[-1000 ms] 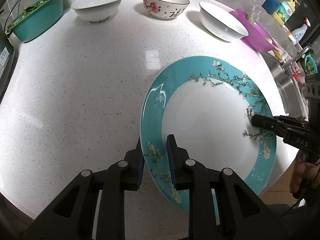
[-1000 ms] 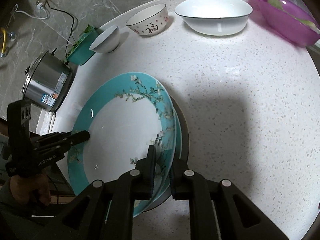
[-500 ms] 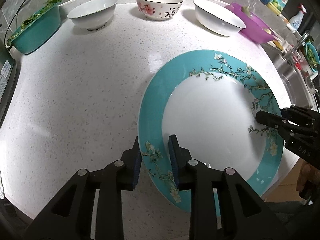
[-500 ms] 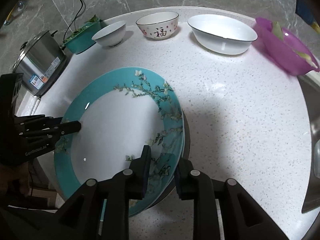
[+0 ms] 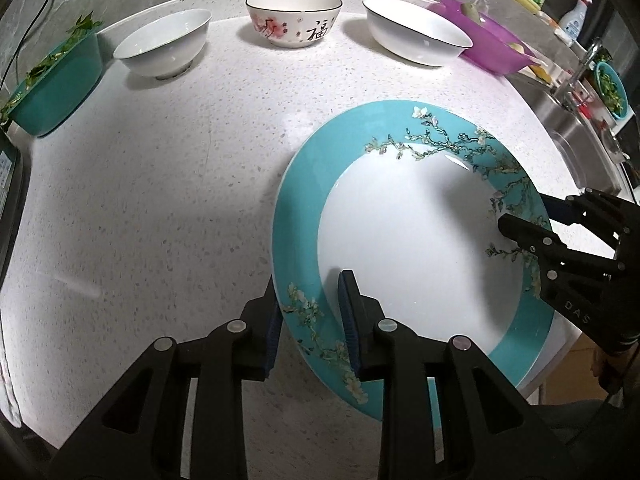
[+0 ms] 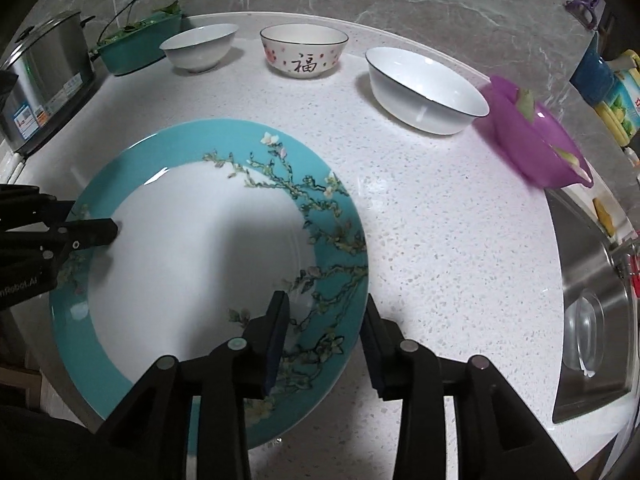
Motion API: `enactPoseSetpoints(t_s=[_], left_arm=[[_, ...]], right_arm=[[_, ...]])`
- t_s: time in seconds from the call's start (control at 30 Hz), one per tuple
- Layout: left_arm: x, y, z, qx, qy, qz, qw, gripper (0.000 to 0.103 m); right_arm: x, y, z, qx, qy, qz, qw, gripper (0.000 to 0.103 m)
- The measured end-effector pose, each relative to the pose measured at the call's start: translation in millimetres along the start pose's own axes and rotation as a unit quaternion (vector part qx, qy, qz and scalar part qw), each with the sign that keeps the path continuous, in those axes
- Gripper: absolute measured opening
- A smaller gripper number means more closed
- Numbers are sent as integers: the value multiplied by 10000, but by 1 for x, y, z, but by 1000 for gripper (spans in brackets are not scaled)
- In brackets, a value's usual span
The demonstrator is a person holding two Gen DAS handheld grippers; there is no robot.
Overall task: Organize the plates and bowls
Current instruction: 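Lower the teal plate onto the stack and open both grippers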
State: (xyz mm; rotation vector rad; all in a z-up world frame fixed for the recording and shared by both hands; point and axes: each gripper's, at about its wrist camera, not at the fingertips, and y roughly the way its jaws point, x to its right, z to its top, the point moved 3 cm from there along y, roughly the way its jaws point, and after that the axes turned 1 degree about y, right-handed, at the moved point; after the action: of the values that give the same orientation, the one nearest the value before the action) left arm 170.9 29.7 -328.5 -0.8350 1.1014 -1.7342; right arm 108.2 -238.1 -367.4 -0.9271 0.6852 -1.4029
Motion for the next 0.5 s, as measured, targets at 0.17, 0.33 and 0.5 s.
enactPoseSetpoints(t_s=[0.17, 0.33, 0.5], left_arm=[[-2, 2, 0, 77, 10, -94, 9999, 32], [-11, -2, -2, 120, -104, -190, 9997, 64], [-27, -22, 7, 126, -322, -217, 9992, 79]], right_arm=[[2, -1, 0, -3, 229, 69, 9997, 44], [9, -3, 0, 91, 549, 246, 9981, 54], [23, -13, -1, 125, 794, 362, 9961, 70]])
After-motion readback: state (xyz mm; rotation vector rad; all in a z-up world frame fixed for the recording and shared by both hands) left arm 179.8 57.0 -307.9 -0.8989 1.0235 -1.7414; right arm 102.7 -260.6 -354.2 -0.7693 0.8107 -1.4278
